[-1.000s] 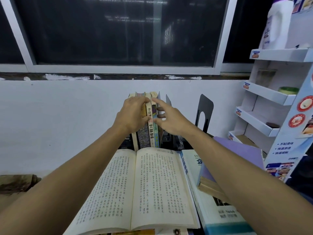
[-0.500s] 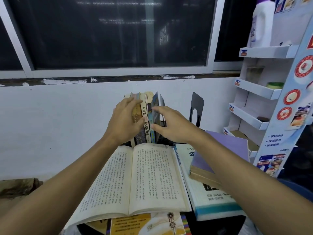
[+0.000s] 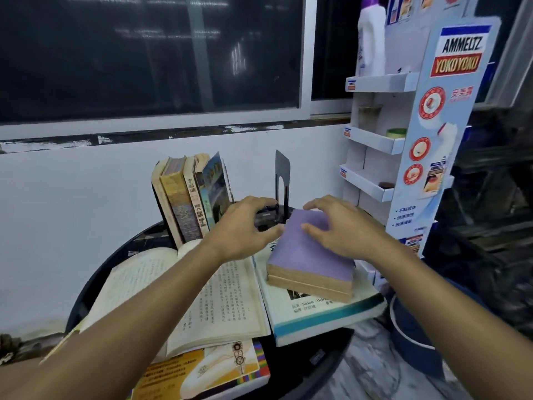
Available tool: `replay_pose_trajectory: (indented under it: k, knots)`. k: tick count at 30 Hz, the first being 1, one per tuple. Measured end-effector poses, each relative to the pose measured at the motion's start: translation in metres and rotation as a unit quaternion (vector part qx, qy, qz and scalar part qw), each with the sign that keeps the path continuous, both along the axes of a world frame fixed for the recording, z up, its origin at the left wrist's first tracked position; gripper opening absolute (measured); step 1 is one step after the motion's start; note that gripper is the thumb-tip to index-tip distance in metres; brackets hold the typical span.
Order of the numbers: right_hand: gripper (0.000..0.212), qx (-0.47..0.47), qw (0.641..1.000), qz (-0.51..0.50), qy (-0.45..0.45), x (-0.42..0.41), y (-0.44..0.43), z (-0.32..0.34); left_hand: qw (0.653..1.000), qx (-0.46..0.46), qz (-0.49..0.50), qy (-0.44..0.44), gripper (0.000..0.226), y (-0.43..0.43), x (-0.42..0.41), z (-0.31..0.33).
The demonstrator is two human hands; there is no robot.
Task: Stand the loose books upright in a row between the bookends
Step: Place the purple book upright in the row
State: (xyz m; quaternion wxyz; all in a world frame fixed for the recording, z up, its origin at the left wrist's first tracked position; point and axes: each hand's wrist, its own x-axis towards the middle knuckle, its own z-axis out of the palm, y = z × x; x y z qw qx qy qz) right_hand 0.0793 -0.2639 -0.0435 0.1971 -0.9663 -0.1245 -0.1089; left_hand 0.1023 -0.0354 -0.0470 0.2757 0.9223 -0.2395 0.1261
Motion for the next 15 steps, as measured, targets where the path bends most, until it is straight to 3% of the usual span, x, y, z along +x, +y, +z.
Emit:
replay_pose_trajectory:
  k: [5, 9, 12, 15]
  knots:
    - [0.057, -0.004, 0.996, -0.08, 0.035, -0.007, -0.03, -0.019, 0.997, 0.032, -0.01, 0.062, 0.067, -0.021, 0.009, -0.013]
    - [0.097, 0.031, 0.988, -0.128, 0.081, -0.004, -0.04, -0.028, 0.991, 0.055, -0.015, 0.122, 0.074, -0.03, 0.019, -0.018]
    - [0.087, 0.092, 0.98, -0.113, 0.137, -0.004, -0.041, -0.029, 0.984, 0.041, -0.025, 0.173, 0.073, -0.031, 0.027, -0.02]
    - [0.076, 0.126, 0.979, -0.084, 0.138, -0.004, -0.04, -0.031, 0.975, -0.004, -0.054, 0.215, 0.064, -0.032, 0.03, -0.02]
